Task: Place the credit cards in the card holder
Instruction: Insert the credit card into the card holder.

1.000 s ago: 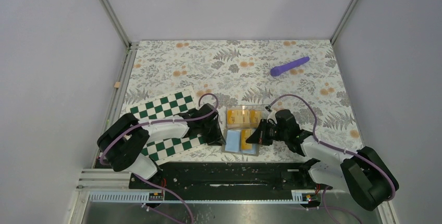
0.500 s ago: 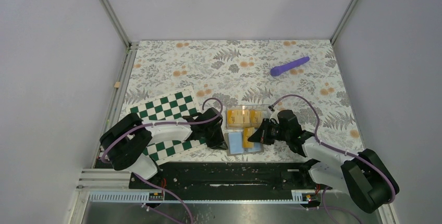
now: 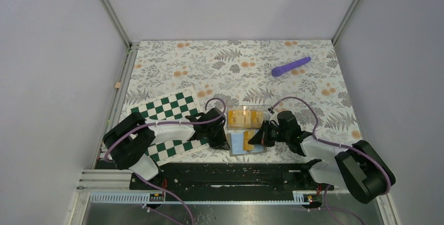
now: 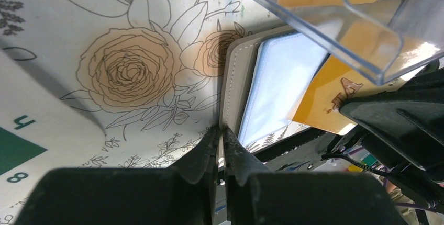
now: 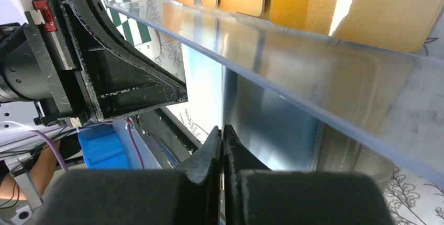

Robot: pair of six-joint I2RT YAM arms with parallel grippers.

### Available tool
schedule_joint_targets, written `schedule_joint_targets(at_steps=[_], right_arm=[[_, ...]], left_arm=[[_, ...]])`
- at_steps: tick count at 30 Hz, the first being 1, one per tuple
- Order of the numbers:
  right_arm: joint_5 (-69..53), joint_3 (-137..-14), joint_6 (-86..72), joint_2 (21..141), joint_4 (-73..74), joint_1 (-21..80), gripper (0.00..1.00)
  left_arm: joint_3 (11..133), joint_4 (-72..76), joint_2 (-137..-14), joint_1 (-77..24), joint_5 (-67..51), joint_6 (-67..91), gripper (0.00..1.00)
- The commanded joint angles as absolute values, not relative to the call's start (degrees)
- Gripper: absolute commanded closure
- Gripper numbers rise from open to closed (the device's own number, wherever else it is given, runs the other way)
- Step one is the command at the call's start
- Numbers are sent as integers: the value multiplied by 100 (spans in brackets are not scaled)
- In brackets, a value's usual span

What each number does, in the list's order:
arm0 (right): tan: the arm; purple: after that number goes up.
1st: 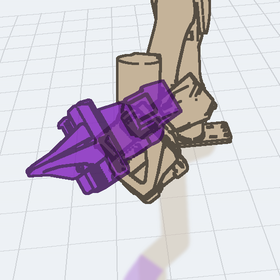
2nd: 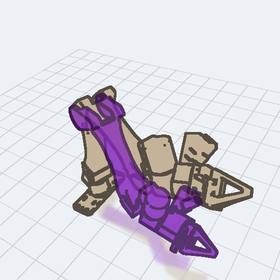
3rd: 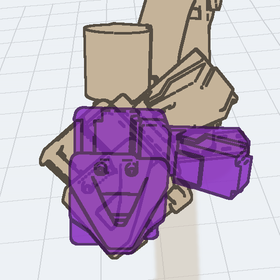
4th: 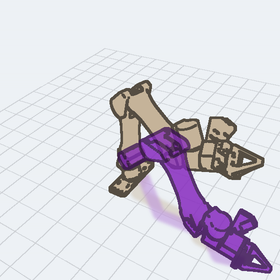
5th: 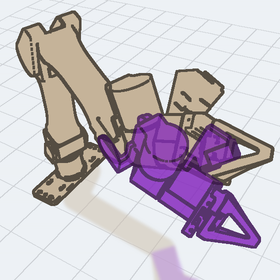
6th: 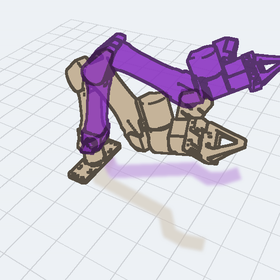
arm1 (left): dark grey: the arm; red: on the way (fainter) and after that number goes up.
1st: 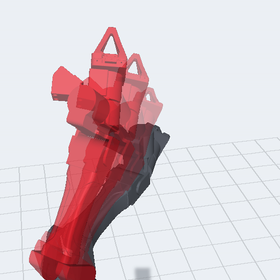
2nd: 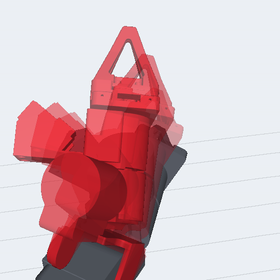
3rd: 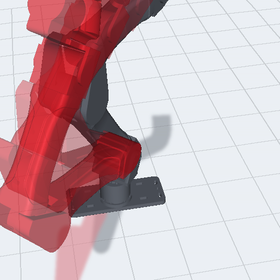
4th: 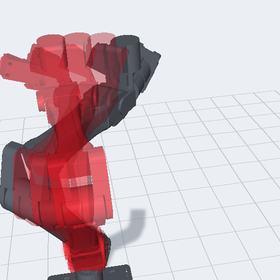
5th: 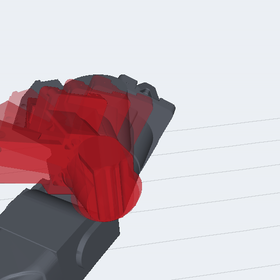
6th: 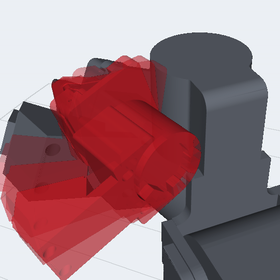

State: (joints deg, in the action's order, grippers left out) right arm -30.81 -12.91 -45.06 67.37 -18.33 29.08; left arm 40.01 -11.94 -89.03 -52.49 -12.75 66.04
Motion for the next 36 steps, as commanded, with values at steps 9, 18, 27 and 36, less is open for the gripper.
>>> schedule_joint_targets(at_steps=[9, 18, 27, 36], right_arm=[[-3462, -1004, -5149, 7042, -2854, 2870, 100], [-3450, -1268, -5041, 7009, -1699, 2874, 100], [-3526, -1381, -5011, 7097, -1201, 2874, 100], [-2783, -1344, -5305, 6117, -40, 2870, 100]], left_arm=[[4217, -1296, -9089, -5348, -1067, 6522, 94], [4360, -1396, -9166, -5376, -1032, 6416, 95], [4783, -1601, -9418, -5519, -986, 6135, 99], [4936, -1757, -9545, -5599, -920, 6050, 100]])
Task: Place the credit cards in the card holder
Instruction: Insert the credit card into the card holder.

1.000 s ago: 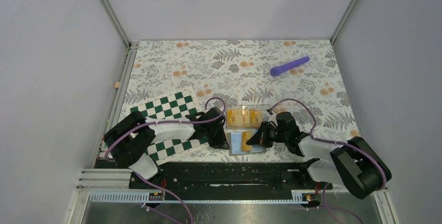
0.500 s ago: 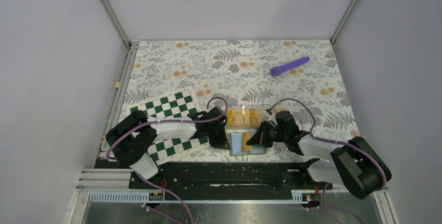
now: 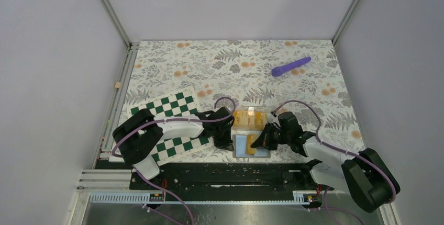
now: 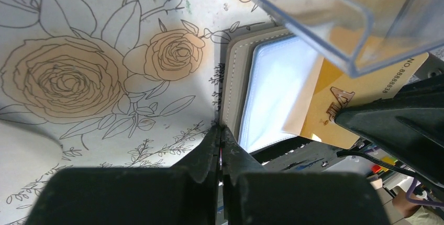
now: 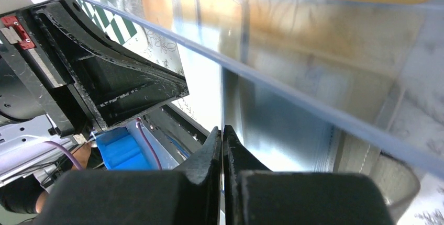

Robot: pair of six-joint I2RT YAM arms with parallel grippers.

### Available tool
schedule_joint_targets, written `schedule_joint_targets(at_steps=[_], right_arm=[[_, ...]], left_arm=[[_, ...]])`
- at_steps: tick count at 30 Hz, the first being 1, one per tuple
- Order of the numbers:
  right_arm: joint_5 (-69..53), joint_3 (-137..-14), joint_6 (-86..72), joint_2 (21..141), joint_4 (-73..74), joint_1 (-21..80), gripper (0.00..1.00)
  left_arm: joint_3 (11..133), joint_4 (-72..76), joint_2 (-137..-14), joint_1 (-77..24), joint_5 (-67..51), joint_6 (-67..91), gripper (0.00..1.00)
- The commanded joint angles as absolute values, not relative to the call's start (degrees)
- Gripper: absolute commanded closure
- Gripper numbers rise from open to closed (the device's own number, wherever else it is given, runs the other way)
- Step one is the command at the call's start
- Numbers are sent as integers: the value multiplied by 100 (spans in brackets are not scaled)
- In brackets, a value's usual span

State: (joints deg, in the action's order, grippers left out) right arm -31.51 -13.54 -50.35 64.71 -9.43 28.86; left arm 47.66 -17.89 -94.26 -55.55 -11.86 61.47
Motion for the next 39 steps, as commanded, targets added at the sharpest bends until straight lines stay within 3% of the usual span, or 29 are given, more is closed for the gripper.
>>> schedule_joint_targets(at_steps=[1, 13, 23, 27, 32, 39], right_arm=[[-2704, -1349, -5314, 6051, 121, 2873, 100], [-3476, -1331, -5217, 6624, -404, 2873, 100], [-3810, -1986, -4309, 6812, 795, 2874, 100], [-3933, -2015, -4334, 6990, 588, 2874, 100], [-3657, -2127, -4158, 7000, 842, 2883, 78], [-3080, -2450, -3664, 6680, 1785, 2907, 60]], left_arm=[[4951, -1770, -9557, -5605, -916, 6047, 100], [5161, -1820, -9732, -5699, -984, 5938, 100], [5393, -2051, -9853, -5765, -920, 5780, 100], [5444, -2051, -9882, -5791, -923, 5766, 100], [5492, -2102, -9921, -5817, -926, 5742, 100], [5542, -2127, -9968, -5842, -931, 5737, 100]])
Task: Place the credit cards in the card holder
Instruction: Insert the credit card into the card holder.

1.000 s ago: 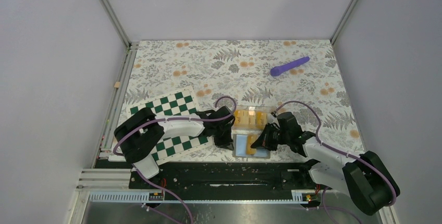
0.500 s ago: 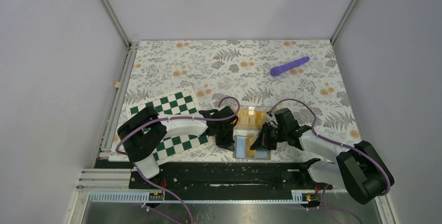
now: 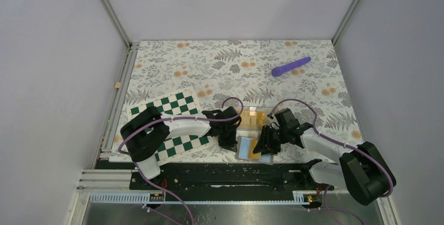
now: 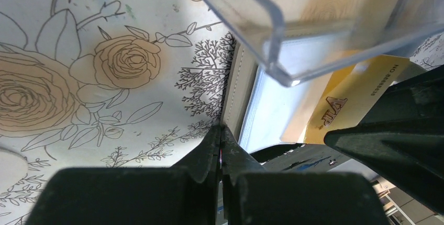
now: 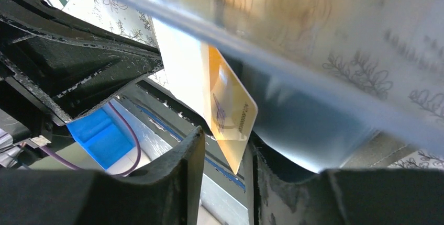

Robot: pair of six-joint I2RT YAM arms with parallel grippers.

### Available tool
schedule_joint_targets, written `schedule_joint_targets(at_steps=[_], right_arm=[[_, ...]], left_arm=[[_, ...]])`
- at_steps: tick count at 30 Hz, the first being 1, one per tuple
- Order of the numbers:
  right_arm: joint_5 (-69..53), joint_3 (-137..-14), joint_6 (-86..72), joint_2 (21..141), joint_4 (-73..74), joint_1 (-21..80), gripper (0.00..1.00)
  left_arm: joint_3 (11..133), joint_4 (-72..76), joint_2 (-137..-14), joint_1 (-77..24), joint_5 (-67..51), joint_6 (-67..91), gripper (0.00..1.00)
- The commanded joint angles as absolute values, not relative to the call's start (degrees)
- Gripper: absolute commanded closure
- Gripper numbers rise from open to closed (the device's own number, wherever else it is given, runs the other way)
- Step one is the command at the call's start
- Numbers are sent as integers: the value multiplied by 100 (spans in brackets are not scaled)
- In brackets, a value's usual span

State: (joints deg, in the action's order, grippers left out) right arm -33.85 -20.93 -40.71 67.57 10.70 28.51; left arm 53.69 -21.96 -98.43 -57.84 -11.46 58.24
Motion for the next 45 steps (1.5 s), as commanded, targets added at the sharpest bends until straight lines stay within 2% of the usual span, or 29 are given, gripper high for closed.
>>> schedule_joint_targets(at_steps=[1, 7, 18, 27, 32, 37, 40, 45], right_arm=[[-3062, -2484, -3614, 6713, 1833, 2912, 57], [-3075, -2557, -3524, 6935, 1769, 2997, 48], [-3198, -2994, -3520, 7487, 1430, 3422, 43], [-3420, -2830, -4049, 7588, 456, 3636, 40], [-3494, -2829, -4150, 7404, 136, 3638, 33], [-3355, -3051, -3935, 7393, 670, 3639, 29], [-2977, -3185, -3660, 7239, 1298, 3643, 26], [-2466, -3366, -3153, 6923, 2300, 3647, 20]], left_arm=[[5569, -2119, -9988, -5856, -938, 5735, 100], [5744, -2135, -10163, -5958, -985, 5718, 100], [5874, -2221, -10170, -5996, -981, 5669, 100], [6111, -2320, -10168, -6005, -1008, 5634, 100], [6015, -2320, -9971, -6005, -962, 5740, 100], [5841, -2455, -9670, -6009, -679, 5873, 100], [5836, -2709, -9521, -6003, -430, 5882, 92], [5947, -3089, -9426, -5999, -227, 5728, 64]])
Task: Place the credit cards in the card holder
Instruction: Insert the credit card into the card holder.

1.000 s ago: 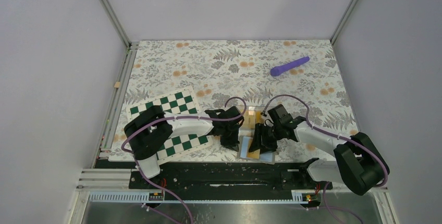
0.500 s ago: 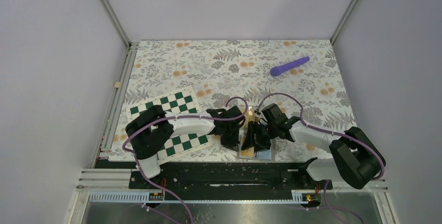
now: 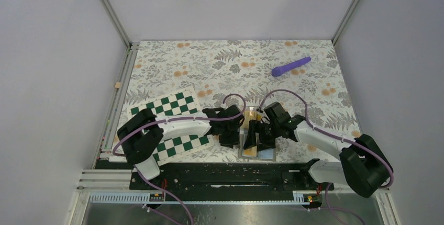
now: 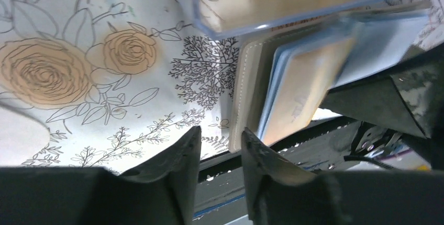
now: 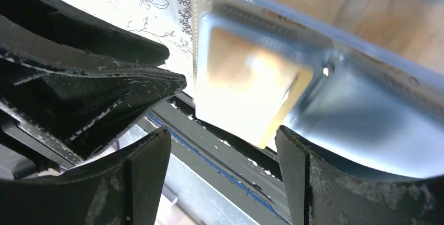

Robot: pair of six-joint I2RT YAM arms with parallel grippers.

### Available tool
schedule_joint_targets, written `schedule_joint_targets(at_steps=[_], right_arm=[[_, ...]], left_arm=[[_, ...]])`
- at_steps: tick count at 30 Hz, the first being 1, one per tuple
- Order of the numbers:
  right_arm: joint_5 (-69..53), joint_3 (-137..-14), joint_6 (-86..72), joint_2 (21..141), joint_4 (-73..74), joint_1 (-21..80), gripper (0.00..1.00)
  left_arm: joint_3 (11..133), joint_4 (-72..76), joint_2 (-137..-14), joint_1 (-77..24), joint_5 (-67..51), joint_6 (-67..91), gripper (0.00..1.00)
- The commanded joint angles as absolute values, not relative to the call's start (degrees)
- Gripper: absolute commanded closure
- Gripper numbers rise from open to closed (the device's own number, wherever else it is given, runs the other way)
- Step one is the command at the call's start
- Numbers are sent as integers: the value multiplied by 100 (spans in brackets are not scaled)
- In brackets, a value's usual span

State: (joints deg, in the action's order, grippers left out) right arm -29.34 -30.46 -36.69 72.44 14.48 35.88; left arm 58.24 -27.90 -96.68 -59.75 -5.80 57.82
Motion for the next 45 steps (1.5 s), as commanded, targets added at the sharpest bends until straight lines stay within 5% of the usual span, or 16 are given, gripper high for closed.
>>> schedule_joint_targets(at_steps=[1, 12, 16, 29, 35, 45], right_arm=[[-2413, -3374, -3102, 6870, 2398, 3643, 20], [-1899, -3331, -2968, 6570, 2927, 3637, 23], [-1831, -3162, -3133, 6661, 2735, 3638, 41], [-2020, -2922, -3243, 7140, 2318, 3638, 68], [-2063, -2941, -3225, 7197, 2295, 3636, 72], [-2102, -2933, -3217, 7224, 2290, 3634, 73]], left_arm=[[5951, -3089, -9416, -5995, -236, 5692, 61], [5293, -989, -9002, -5960, -1267, 5825, 53], [5103, -291, -9032, -5960, -1486, 5949, 53], [5445, -871, -9727, -5960, -1221, 5756, 54], [5593, -909, -9806, -5967, -1261, 5678, 67], [5901, -1984, -9877, -6031, -581, 5536, 60]])
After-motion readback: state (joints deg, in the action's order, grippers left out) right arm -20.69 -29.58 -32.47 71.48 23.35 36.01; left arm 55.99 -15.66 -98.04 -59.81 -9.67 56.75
